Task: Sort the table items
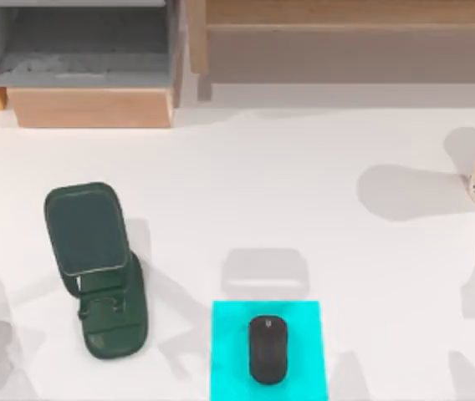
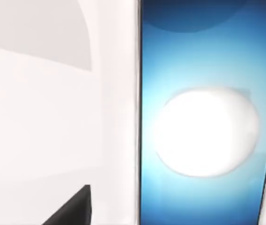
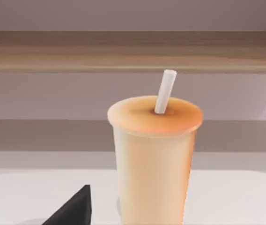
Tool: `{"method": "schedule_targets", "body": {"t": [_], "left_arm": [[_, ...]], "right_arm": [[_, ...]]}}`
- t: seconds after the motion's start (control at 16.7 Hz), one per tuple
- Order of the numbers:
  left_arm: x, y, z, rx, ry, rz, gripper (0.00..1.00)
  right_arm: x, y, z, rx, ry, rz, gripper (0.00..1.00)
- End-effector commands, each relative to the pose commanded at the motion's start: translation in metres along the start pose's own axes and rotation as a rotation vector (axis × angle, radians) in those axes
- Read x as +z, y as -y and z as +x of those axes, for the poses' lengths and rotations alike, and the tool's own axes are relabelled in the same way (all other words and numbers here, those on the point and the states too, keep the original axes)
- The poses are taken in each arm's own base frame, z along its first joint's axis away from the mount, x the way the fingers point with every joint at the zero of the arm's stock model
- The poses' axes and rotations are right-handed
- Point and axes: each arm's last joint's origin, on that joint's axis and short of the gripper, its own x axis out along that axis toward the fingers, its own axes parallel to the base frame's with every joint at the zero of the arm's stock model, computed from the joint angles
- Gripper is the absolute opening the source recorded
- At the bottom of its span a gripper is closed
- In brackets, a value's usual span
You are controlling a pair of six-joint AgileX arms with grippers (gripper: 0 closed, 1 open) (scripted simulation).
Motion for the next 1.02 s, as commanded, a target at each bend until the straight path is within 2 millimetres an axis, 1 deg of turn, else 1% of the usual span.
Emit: {"method": "schedule_targets", "body": {"t": [0.12, 0.24, 0.54, 0.66, 0.72, 0.96, 1.02], "left_arm": [[0.001, 0.000, 0.001, 0.001, -0.002, 0.002, 1.00], [0.002, -0.001, 0.010, -0.002, -0.002, 0.000, 1.00], [0.002, -0.002, 0.054, 0.006, 0.006, 0.000, 1.00], [0.001, 0.000, 0.067, 0.002, 0.002, 0.000, 1.00], [0.000, 0.000, 0.070, 0.000, 0.000, 0.000, 1.00], [0.000, 0.000, 0.070, 0.000, 0.000, 0.000, 1.00], [0.000, 0.000, 0.070, 0.000, 0.000, 0.000, 0.92]], "right_arm": [[0.000, 0.000, 0.000, 0.000, 0.000, 0.000, 1.00], [0.000, 0.000, 0.000, 0.000, 0.000, 0.000, 1.00], [0.000, 0.000, 0.000, 0.000, 0.000, 0.000, 1.00], [0.000, 0.000, 0.000, 0.000, 0.000, 0.000, 1.00], [0.000, 0.000, 0.000, 0.000, 0.000, 0.000, 1.00], [0.000, 0.000, 0.000, 0.000, 0.000, 0.000, 1.00], [0.000, 0.000, 0.000, 0.000, 0.000, 0.000, 1.00]]}}
